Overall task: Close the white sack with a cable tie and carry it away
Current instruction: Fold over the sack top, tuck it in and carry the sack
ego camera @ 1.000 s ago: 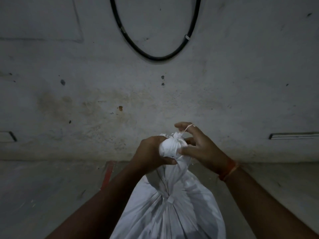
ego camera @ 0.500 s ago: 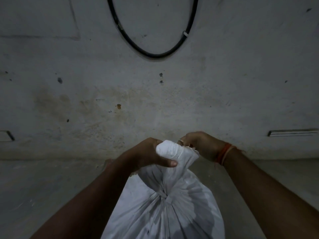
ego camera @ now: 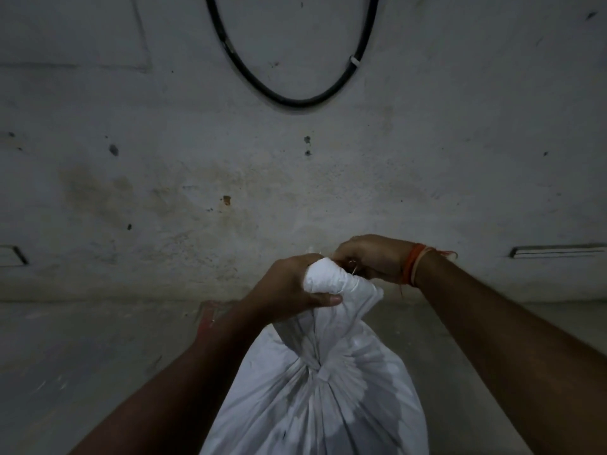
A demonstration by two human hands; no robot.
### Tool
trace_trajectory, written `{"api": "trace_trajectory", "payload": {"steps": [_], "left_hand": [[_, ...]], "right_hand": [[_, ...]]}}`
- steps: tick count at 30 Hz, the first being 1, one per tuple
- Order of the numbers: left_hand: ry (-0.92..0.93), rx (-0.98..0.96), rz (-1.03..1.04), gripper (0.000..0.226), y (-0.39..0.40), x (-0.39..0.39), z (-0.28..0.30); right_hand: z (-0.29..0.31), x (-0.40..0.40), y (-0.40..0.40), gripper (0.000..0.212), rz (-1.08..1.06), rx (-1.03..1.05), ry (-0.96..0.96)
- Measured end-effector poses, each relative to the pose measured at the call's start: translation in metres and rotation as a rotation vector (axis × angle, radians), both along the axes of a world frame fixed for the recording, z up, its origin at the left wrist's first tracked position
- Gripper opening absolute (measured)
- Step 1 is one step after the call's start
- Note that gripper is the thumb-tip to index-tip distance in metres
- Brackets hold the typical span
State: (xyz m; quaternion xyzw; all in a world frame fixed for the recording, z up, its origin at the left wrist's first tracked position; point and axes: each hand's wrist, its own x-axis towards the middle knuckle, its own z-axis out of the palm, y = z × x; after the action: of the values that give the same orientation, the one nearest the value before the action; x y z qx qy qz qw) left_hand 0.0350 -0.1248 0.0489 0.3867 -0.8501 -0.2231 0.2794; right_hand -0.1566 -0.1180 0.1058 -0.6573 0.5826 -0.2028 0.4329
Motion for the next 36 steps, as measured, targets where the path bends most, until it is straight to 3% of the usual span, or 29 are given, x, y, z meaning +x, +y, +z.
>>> {"api": "trace_trajectory", "payload": {"steps": [3, 6, 9, 14, 18, 21, 23, 24, 27, 29, 33, 36], "left_hand": [[0.108, 0.051, 0.016, 0.042, -0.001, 0.004, -0.005], [0.260, 0.212, -0.012, 0.032, -0.005, 0.013, -0.010], [0.380, 0.417, -0.077, 0.029, -0.003, 0.016, -0.009], [0.303, 0.582, -0.085, 0.034, -0.005, 0.015, -0.007], [0.213, 0.883, -0.083, 0.066, -0.010, 0.021, -0.010], [0.200, 1.062, -0.107, 0.086, -0.013, 0.026, -0.015], [0.097, 0.977, -0.022, 0.095, -0.012, 0.024, -0.012], [0.024, 0.841, 0.084, 0.094, -0.010, 0.021, -0.009], [-0.062, 0.237, 0.436, 0.080, 0.010, 0.018, -0.012], [-0.059, -0.041, 0.423, 0.083, 0.035, 0.018, -0.018], [-0.118, -0.006, 0.280, 0.106, 0.068, 0.011, -0.045], [-0.009, 0.008, 0.155, 0.103, 0.052, 0.011, -0.058]], "right_hand": [[0.004, 0.001, 0.007, 0.022, 0.033, -0.176, 0.135], [-0.002, -0.007, 0.023, 0.056, -0.002, -0.524, 0.351], [-0.020, -0.002, 0.041, 0.072, 0.127, -0.672, 0.354], [-0.052, 0.005, 0.037, 0.041, 0.100, -0.561, 0.029], [-0.054, 0.003, 0.028, 0.037, -0.056, -0.321, -0.271], [-0.056, 0.009, 0.024, 0.030, -0.102, -0.156, -0.386], [-0.062, 0.010, 0.018, 0.022, -0.163, -0.098, -0.447], [-0.065, 0.010, 0.015, 0.017, -0.209, -0.075, -0.495], [-0.072, 0.011, 0.011, 0.009, -0.333, -0.010, -0.638], [-0.076, 0.012, 0.010, 0.018, -0.348, 0.026, -0.716], [-0.088, 0.021, 0.009, 0.026, -0.364, 0.157, -0.858], [-0.089, 0.019, 0.009, 0.021, -0.351, 0.273, -0.807]]}}
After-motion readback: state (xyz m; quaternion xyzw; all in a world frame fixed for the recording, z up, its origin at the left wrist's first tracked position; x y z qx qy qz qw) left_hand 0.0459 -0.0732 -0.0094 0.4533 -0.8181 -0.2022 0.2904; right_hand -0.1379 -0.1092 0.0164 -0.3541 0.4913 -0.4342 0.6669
